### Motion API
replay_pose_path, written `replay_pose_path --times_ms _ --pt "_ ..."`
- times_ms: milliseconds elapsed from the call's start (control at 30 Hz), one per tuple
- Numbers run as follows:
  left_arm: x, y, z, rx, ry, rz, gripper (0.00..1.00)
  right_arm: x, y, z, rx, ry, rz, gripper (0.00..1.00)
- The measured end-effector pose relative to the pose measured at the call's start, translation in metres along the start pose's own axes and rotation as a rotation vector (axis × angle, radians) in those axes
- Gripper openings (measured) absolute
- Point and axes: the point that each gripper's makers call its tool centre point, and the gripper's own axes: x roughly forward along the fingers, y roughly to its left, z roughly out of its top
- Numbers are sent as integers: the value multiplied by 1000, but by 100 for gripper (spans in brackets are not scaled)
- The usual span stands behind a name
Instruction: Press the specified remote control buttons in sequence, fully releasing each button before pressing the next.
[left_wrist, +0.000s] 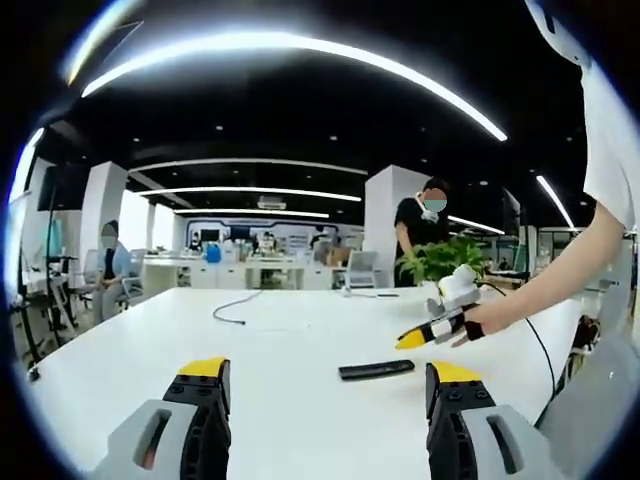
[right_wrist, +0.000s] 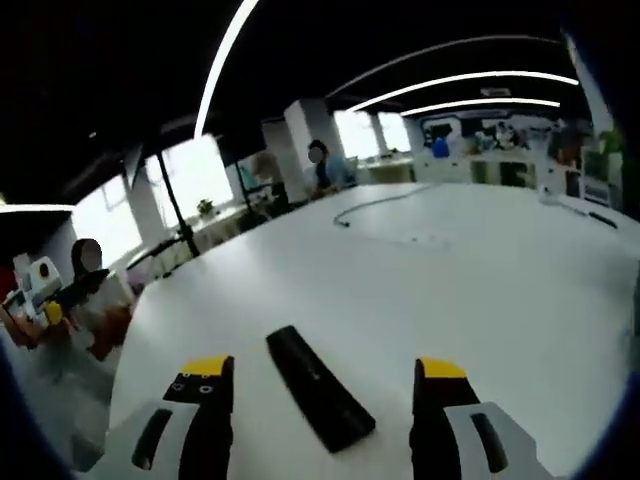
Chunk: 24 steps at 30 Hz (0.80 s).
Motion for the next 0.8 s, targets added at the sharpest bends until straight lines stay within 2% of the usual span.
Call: replay_pose_path --times_ms 33,200,433,633,800 --pt "0 0 0 -1 0 -2 83 -3 -2 -1 -20 -5 -30 76" --pt "0 -1 -2 -1 9 -7 83 -14 0 0 14 -48 -79 92" --pt "0 -2 -2 -7 9 -12 83 -34 18 3 34 -89 -106 98" --pt "-1 0 1 -7 -8 -4 83 -52 34 5 -10 -93 -130 99" --pt "0 -1 0 1 -5 -11 83 -76 56 19 -28 -147 -146 99"
